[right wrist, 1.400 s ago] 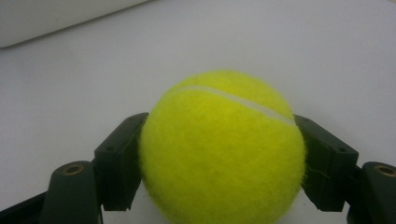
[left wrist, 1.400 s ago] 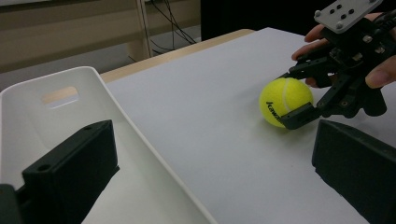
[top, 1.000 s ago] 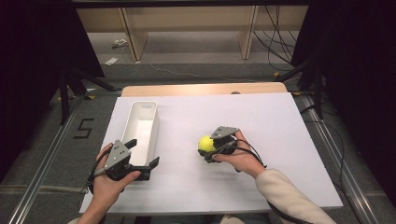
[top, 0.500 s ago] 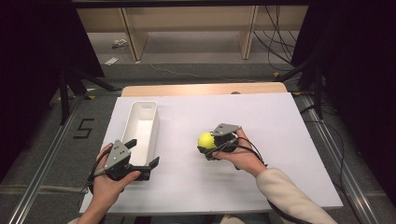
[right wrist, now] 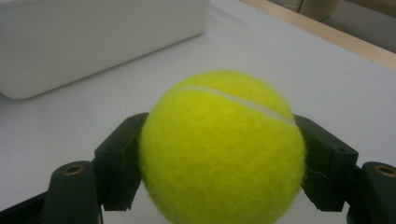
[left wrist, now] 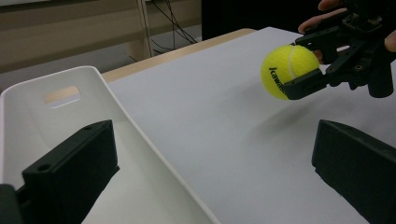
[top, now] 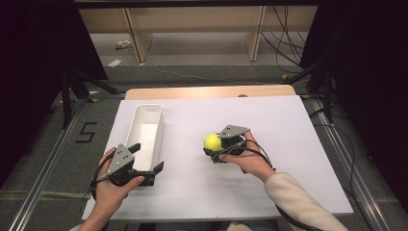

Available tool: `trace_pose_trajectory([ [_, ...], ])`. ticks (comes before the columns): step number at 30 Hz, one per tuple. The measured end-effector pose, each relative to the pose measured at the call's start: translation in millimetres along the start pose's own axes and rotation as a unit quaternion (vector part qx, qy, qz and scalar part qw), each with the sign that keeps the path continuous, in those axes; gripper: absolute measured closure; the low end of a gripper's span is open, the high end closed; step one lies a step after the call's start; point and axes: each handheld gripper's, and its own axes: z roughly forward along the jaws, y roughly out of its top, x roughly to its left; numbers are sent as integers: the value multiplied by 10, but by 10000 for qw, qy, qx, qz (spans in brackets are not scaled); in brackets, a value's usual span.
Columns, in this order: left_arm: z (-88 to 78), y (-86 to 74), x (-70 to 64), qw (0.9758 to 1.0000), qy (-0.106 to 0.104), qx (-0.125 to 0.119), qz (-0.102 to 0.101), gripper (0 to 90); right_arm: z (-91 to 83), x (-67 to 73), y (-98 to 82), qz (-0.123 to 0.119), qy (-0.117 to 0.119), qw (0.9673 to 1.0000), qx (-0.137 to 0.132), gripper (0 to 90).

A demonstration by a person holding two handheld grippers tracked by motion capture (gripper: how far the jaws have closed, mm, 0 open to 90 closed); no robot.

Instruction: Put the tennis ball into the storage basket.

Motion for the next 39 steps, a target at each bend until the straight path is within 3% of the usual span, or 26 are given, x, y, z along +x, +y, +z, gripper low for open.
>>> trace_pose_trajectory([
  [11, 5, 0, -3, 10000, -6, 5, -7, 0, -12, 23, 119, -44, 27, 9998, -173, 268],
  [39, 8, 0, -3, 10000, -13, 9, 7, 0, 25, 63, 272, -83, 43, 9994, -328, 268],
])
